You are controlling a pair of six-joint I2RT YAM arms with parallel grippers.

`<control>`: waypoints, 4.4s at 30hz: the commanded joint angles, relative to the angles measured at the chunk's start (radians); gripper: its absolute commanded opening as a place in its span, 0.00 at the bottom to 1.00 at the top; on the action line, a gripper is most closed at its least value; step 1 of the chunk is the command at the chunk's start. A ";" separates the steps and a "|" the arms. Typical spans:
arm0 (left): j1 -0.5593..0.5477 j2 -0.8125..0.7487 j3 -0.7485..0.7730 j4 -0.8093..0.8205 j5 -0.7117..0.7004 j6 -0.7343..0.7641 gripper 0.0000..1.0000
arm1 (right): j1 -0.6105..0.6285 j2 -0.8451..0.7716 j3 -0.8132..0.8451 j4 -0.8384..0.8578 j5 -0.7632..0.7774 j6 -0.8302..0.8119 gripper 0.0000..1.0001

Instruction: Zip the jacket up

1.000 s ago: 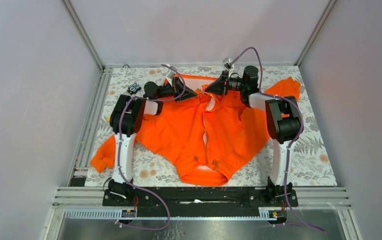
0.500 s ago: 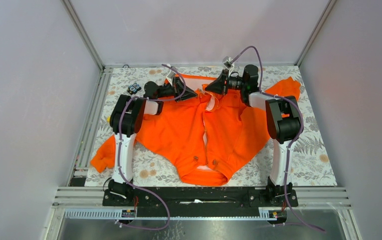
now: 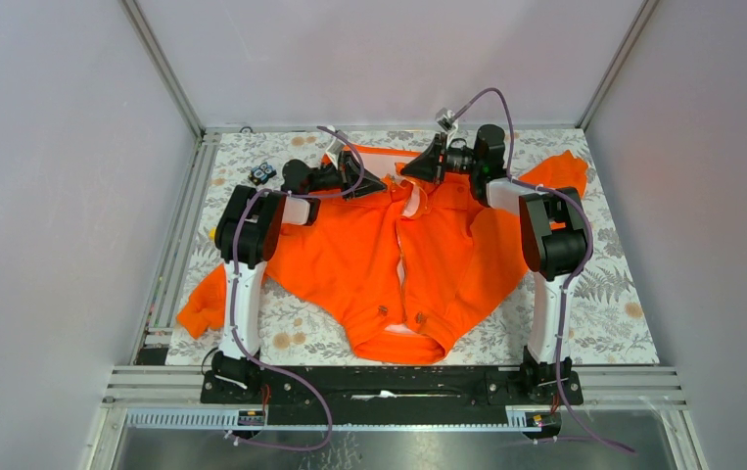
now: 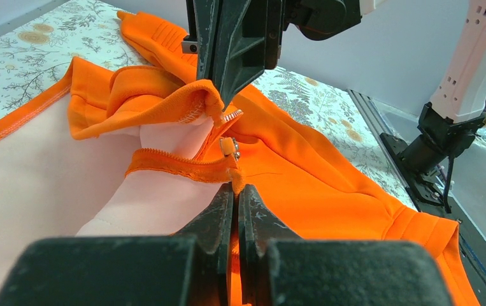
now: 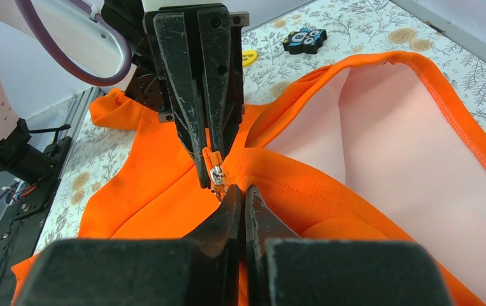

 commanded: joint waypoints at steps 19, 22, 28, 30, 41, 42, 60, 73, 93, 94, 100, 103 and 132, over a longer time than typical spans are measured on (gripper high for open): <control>-0.009 -0.061 0.014 0.125 0.026 0.009 0.00 | 0.030 0.013 0.070 -0.083 -0.012 -0.079 0.00; -0.009 -0.059 0.017 0.125 0.028 0.006 0.00 | 0.031 0.012 0.070 -0.081 -0.019 -0.077 0.00; -0.008 -0.055 0.026 0.126 0.035 -0.004 0.00 | 0.030 -0.001 0.050 -0.027 -0.020 -0.050 0.00; -0.006 -0.056 0.021 0.127 0.036 -0.003 0.00 | 0.030 -0.016 0.036 -0.026 0.000 -0.057 0.00; 0.005 -0.067 0.011 0.127 0.030 0.008 0.00 | 0.026 -0.032 0.022 -0.071 0.004 -0.107 0.00; 0.007 -0.068 0.008 0.127 0.027 0.011 0.00 | 0.025 -0.036 0.018 -0.068 0.003 -0.104 0.00; 0.010 -0.064 0.010 0.125 0.024 0.009 0.00 | 0.026 -0.022 0.018 0.019 -0.006 -0.025 0.00; 0.004 -0.061 0.018 0.125 0.027 0.006 0.00 | 0.033 -0.008 0.050 -0.056 0.002 -0.051 0.00; -0.001 -0.035 0.051 0.125 0.048 -0.032 0.00 | 0.038 -0.043 0.015 0.056 0.009 0.016 0.00; -0.001 -0.036 0.051 0.125 0.049 -0.032 0.00 | 0.038 -0.044 0.014 0.050 0.008 0.012 0.00; 0.004 -0.046 0.042 0.125 0.049 -0.024 0.00 | 0.034 -0.053 0.020 -0.060 0.043 -0.072 0.00; 0.016 -0.055 0.023 0.125 0.040 -0.010 0.00 | 0.023 -0.067 -0.001 -0.052 0.064 -0.083 0.00; 0.011 -0.036 0.043 0.125 0.047 -0.025 0.00 | 0.036 -0.067 0.001 -0.021 0.027 -0.042 0.00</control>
